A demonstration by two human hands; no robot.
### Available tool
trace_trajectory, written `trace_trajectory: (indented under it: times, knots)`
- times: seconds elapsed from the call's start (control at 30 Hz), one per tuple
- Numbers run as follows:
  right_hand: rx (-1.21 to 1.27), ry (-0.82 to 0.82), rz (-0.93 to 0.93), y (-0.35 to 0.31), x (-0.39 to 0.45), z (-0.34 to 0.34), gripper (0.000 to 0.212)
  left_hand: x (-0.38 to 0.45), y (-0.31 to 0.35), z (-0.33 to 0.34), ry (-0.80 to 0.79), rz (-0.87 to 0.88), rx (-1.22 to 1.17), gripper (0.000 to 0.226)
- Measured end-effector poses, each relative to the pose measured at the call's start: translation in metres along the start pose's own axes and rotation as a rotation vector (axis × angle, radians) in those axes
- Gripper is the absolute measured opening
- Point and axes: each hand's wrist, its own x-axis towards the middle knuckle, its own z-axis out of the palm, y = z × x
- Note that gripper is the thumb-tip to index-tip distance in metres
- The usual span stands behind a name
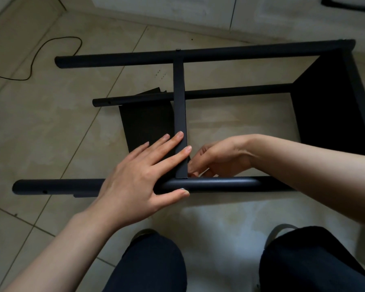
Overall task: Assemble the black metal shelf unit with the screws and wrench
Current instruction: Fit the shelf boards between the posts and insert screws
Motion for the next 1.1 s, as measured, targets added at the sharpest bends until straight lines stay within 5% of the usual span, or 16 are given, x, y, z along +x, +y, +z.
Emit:
trace_trajectory:
  times: [1.1]
  knots:
    - [0.029, 0.055, -0.047, 0.004, 0.006, 0.009, 0.014, 0.005, -0.004, 0.001, 0.054, 0.139, -0.031, 0.076]
